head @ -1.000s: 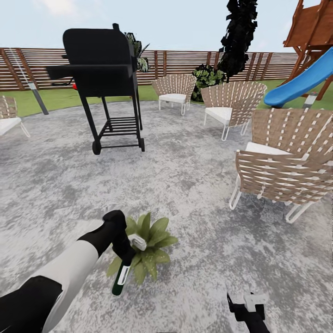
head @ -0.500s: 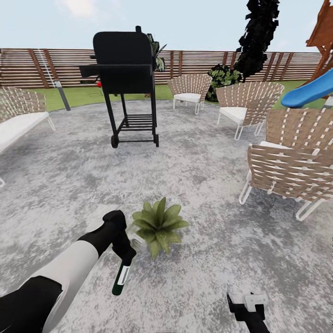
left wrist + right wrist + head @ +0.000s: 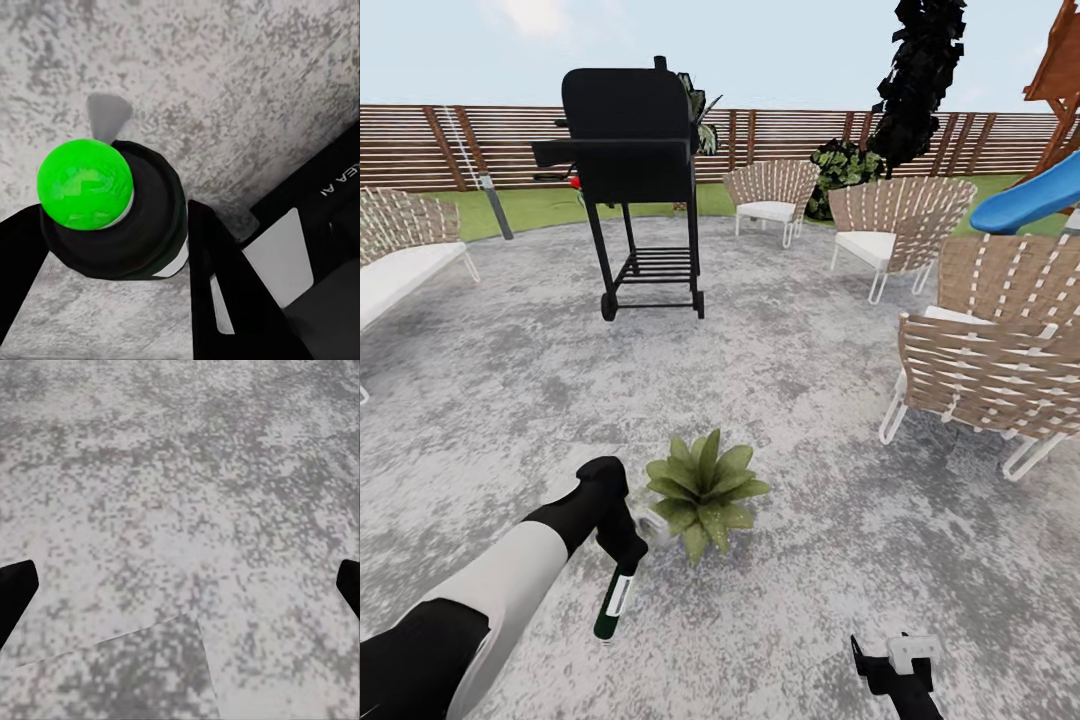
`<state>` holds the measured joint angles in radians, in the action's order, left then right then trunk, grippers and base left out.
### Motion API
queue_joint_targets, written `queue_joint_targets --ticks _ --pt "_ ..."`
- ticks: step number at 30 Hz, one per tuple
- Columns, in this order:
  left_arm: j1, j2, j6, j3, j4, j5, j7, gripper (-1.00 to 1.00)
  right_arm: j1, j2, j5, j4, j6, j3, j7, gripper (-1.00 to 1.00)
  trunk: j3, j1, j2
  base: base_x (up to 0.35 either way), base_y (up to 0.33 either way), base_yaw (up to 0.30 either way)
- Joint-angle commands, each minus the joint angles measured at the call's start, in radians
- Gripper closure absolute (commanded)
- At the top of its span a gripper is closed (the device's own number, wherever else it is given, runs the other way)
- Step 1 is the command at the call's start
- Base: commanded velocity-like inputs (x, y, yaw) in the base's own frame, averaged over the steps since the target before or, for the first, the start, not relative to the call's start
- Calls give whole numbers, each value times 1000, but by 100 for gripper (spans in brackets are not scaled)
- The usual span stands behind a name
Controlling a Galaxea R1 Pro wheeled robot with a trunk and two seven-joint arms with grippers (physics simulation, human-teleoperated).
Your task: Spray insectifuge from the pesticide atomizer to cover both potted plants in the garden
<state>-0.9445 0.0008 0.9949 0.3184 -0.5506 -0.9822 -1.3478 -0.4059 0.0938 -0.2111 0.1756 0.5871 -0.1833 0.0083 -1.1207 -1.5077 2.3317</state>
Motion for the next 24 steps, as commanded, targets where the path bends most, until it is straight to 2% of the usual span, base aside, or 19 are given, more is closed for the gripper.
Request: queue_joint_targets --ticks 1,4,9,10,12,14,15,19,22,24 --pt "0 3 10 0 -1 -8 -2 100 -1 0 -10 -1 4 -8 1 -100 -1 0 0 291 72 0" --pt "1 6 10 -3 6 -7 21 100 -1 0 -10 -1 4 -8 1 -100 -1 0 0 226 62 0" --pt "-3 8 10 -8 9 -8 29 100 -1 0 -10 -1 4 -8 1 -100 -1 0 0 42 10 0" --pt "-5 13 10 -8 9 -9 30 100 -1 0 -10 -1 4 -8 1 -100 -1 0 0 5 1 0" --pt "-5 45 10 -9 11 -9 28 100 -1 0 -10 -1 4 -8 2 -100 -1 0 0 2 0 0" --pt "-1 67 10 -9 12 -8 27 100 -1 0 -10 -1 4 -8 2 -100 -1 0 0 0 0 0" --pt "0 69 10 -8 12 -7 27 100 -1 0 -10 -1 4 -8 2 -100 -1 0 0 0 0 0" --pt "9 60 10 -6 12 -7 29 100 -1 1 -10 -1 4 -8 3 -100 -1 0 0 29 0 0" --pt "23 55 9 -6 12 -8 35 100 -1 1 -10 -1 4 -8 2 -100 -1 0 0 234 0 0" --pt "36 50 9 -5 12 -4 73 100 0 1 -10 -1 4 -8 1 -100 -1 0 0 312 0 0"
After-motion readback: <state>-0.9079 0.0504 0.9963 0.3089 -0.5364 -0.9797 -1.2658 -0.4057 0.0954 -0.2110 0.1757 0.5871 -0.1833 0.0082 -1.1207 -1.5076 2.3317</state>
